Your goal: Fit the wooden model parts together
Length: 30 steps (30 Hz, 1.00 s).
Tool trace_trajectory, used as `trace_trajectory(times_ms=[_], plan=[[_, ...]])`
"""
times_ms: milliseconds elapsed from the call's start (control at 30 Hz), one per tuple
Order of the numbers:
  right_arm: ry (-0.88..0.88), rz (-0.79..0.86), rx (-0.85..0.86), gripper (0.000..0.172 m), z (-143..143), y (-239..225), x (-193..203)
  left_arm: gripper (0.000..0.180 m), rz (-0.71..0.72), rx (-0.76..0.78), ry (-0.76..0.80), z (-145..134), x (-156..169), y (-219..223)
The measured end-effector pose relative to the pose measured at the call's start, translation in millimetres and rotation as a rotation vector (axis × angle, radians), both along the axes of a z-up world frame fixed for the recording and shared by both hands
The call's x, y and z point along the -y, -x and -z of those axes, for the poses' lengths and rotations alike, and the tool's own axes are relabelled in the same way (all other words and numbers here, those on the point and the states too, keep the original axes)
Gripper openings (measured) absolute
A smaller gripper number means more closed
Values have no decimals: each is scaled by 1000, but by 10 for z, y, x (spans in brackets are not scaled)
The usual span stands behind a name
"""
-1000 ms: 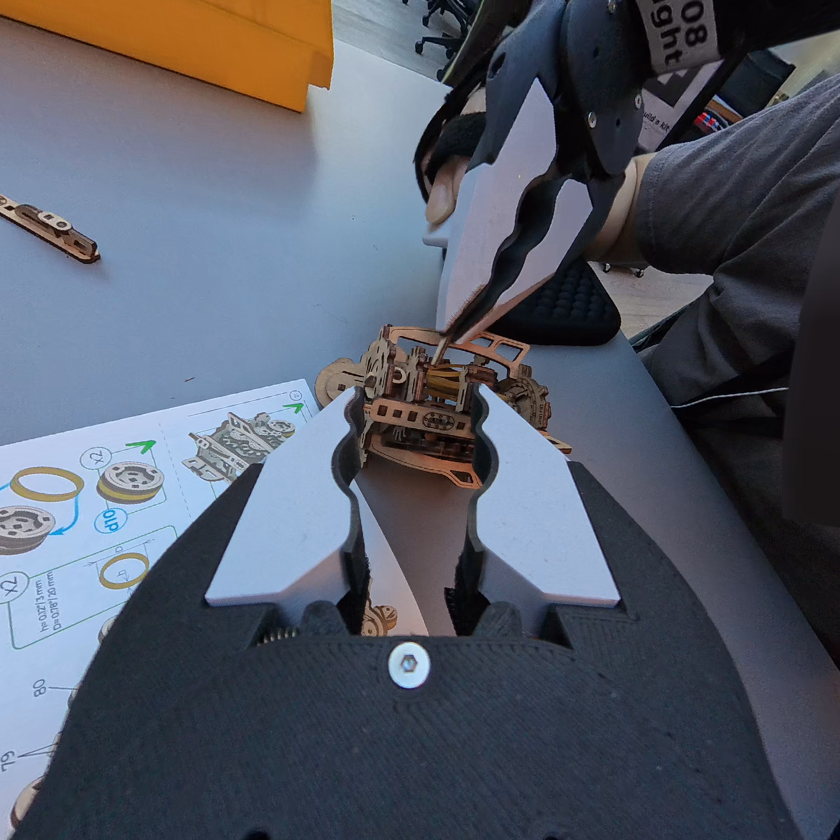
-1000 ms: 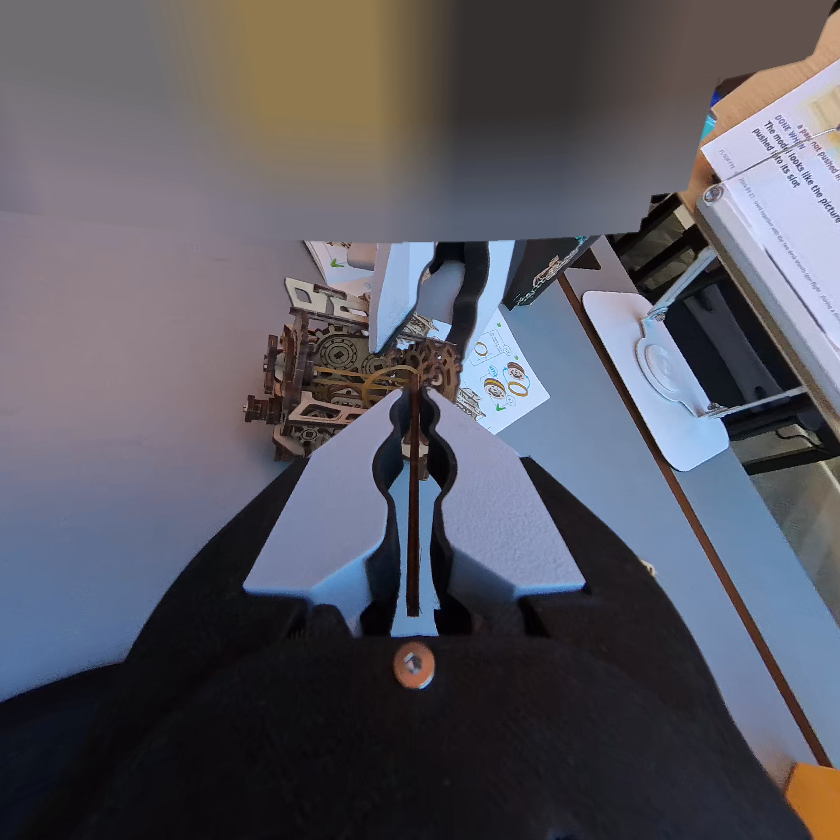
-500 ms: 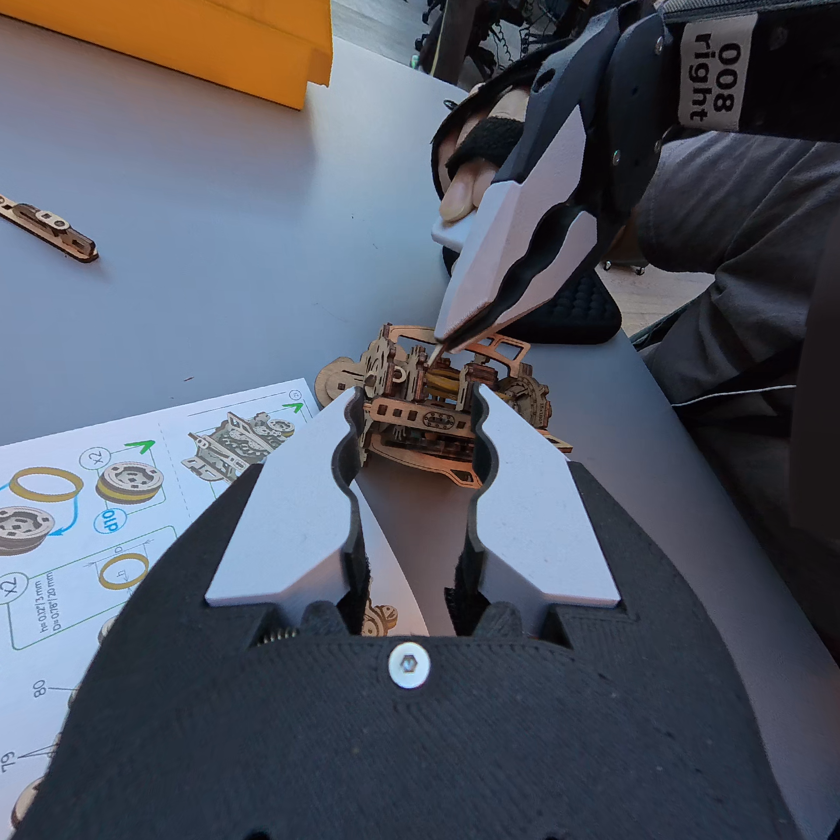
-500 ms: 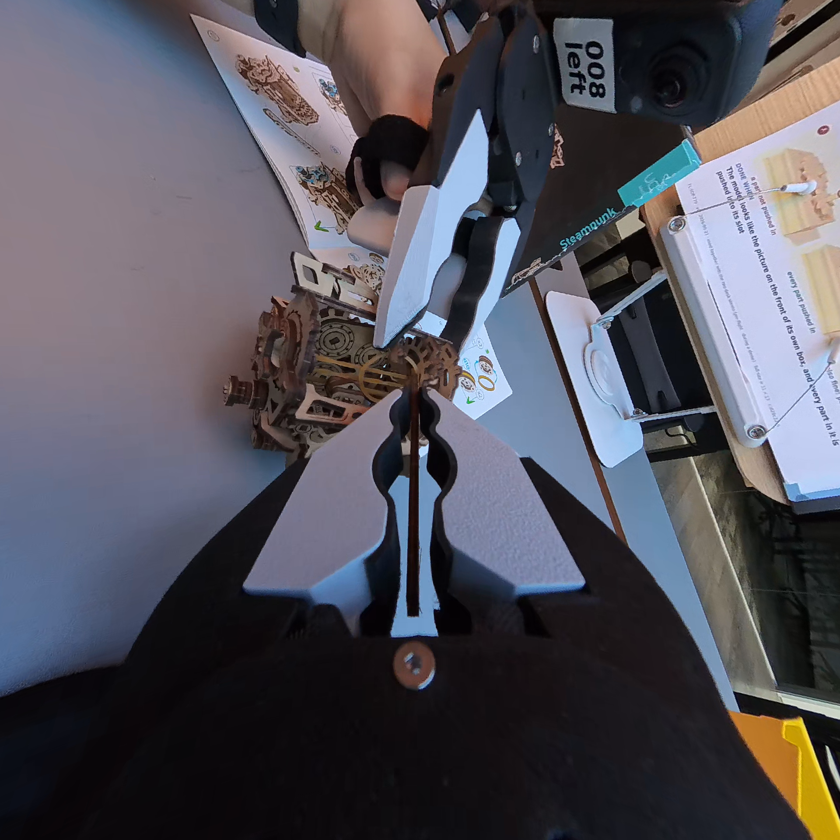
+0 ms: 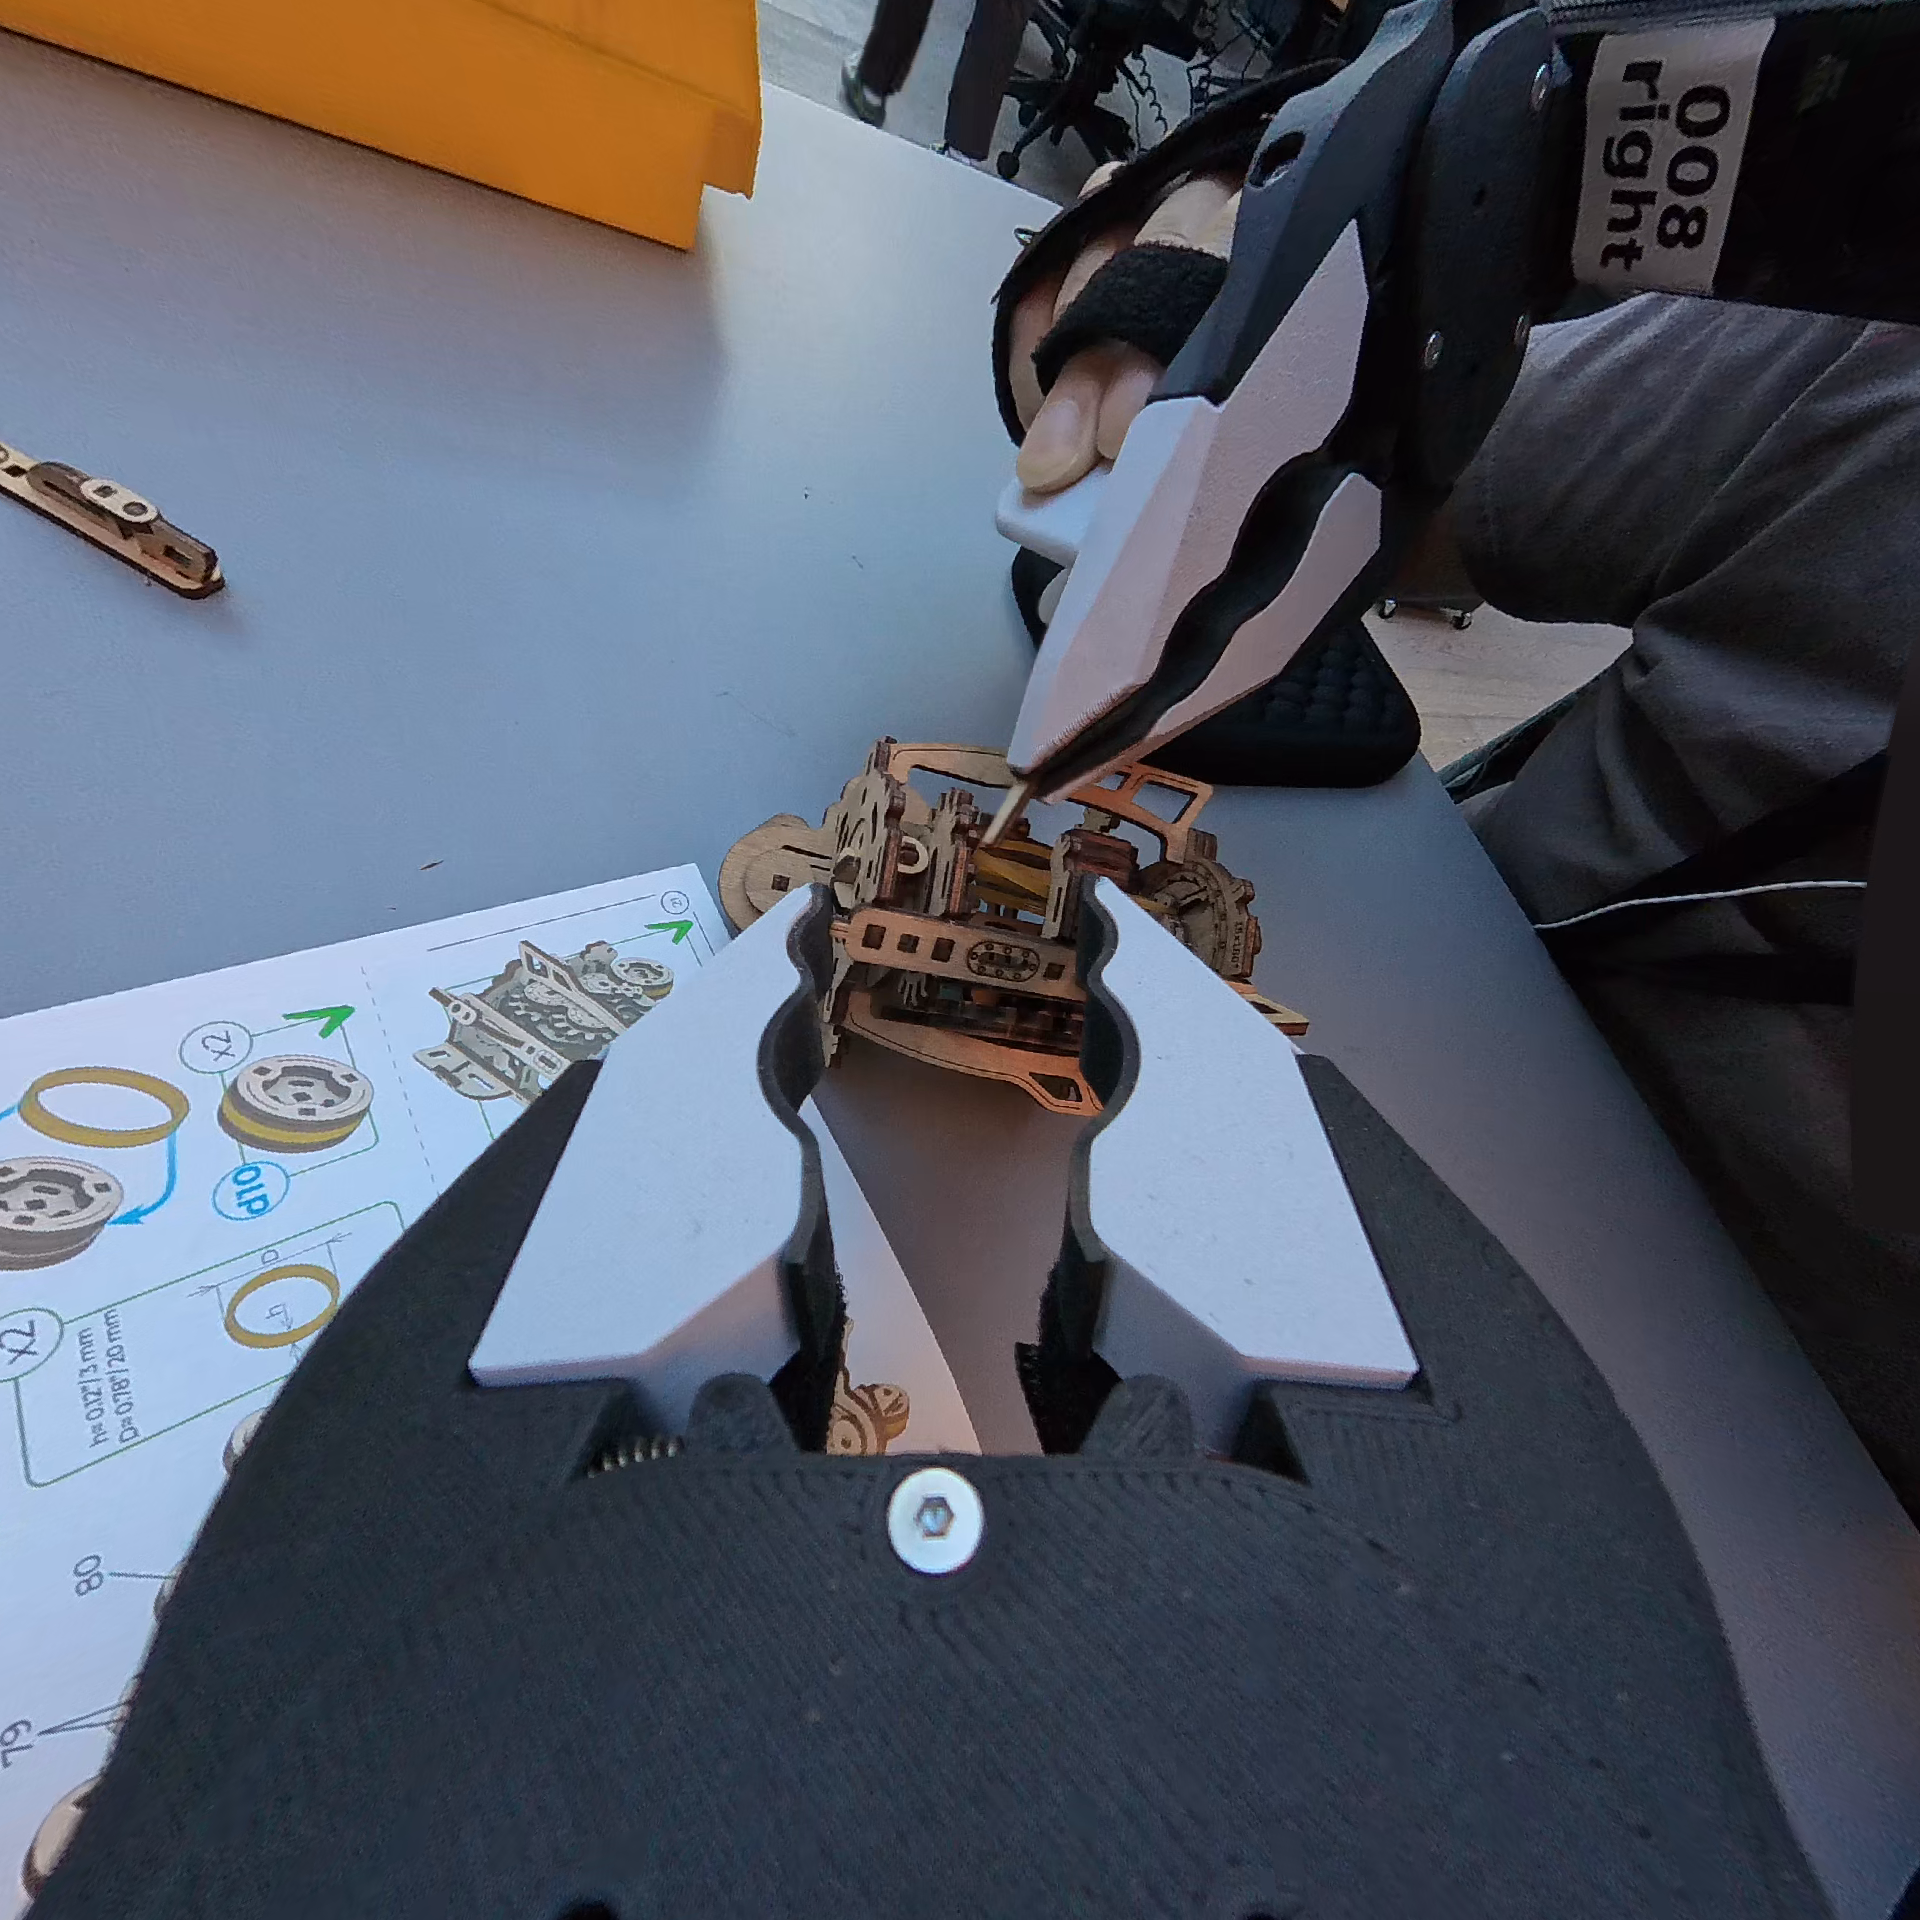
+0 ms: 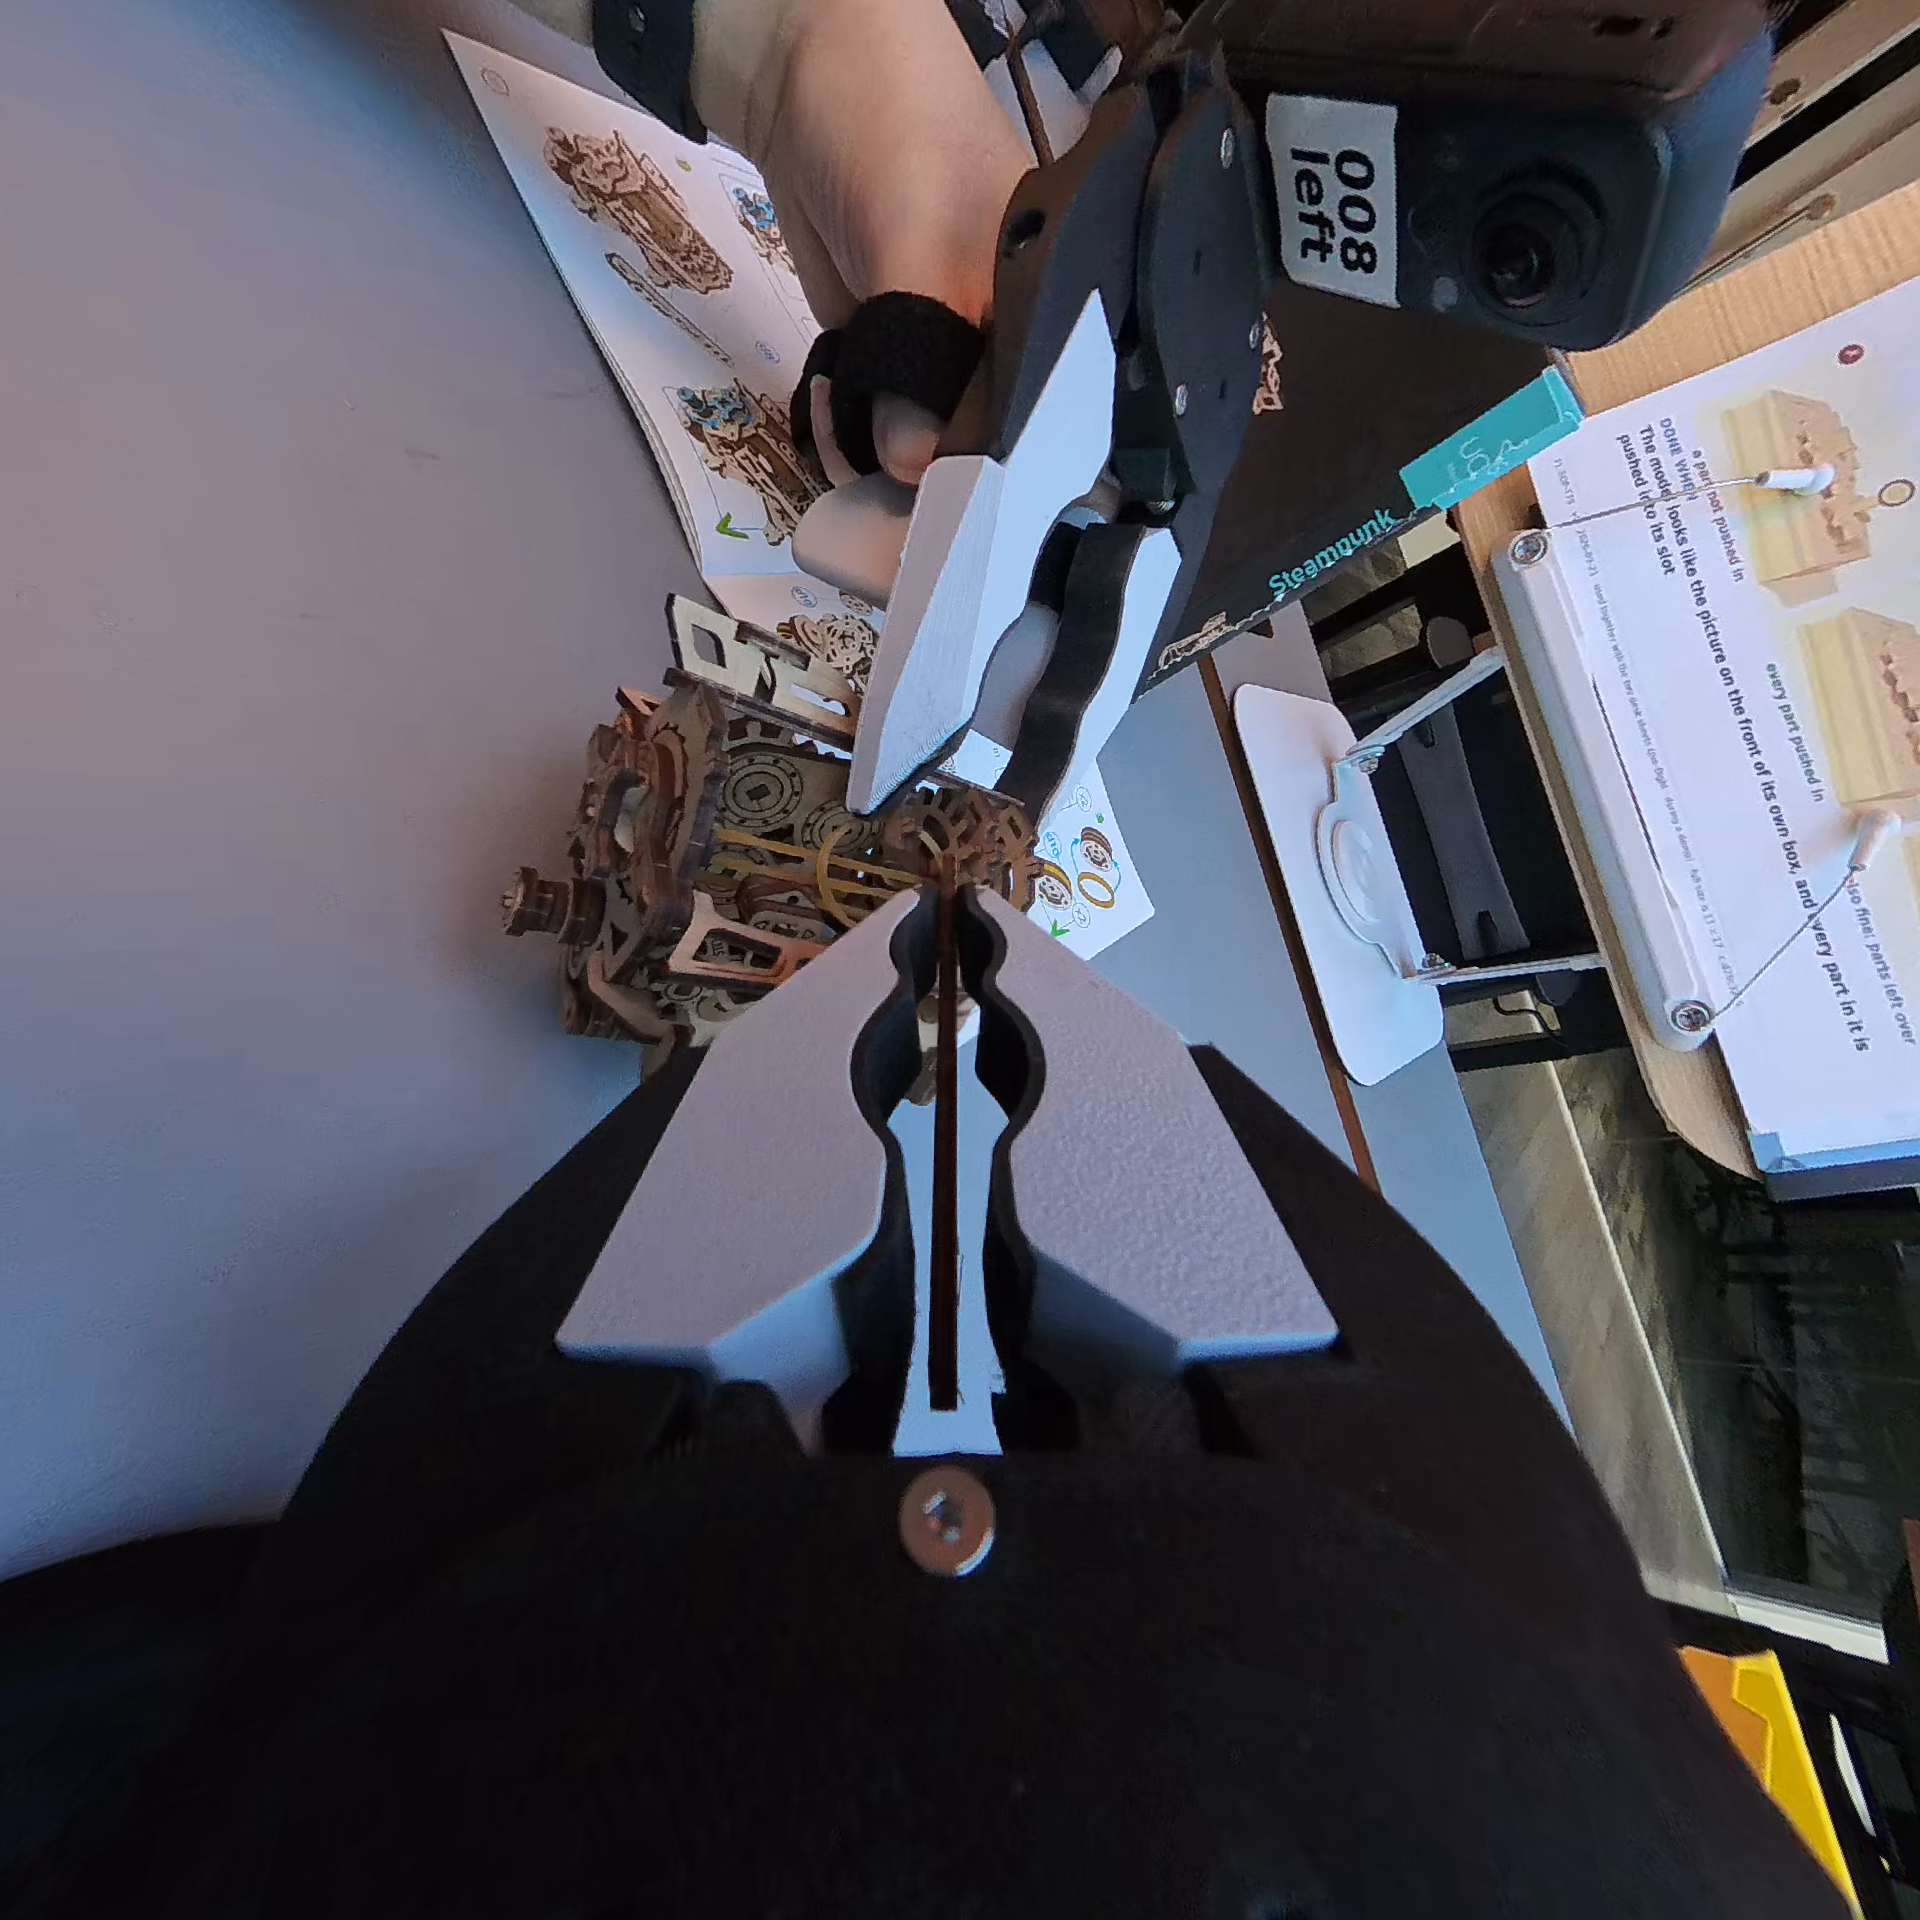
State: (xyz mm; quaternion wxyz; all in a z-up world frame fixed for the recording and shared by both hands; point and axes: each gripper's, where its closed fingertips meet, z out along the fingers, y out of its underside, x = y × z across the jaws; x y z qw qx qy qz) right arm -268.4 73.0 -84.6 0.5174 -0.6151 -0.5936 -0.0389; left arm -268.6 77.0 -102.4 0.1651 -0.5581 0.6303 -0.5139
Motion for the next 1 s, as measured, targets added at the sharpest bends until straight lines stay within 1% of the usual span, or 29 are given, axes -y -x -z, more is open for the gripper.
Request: trace_trajectory(times_ms=[333,500,600,733,833,900,1000], plan=[[9,10,60,0,68,9,-24,45,-2,3,-9,3,-2,-6],[123,46,72,1,107,2,-58,45,-3,0,-7,12,-7,-3],[198,61,29,1,106,-3,-55,45,-3,0,-5,12,-4,-6],[222,50,-45,1,0,-29,-23,45,-2,-1,0,13,-4,-5],[282,46,-73,1,-41,-84,14,45,-2,0,2,13,-2,-9],[305,37,-66,1,-45,-106,22,45,-2,1,4,12,-1,-15],[289,40,-26,1,-48,-116,11,45,-4,0,3,12,1,-16]])
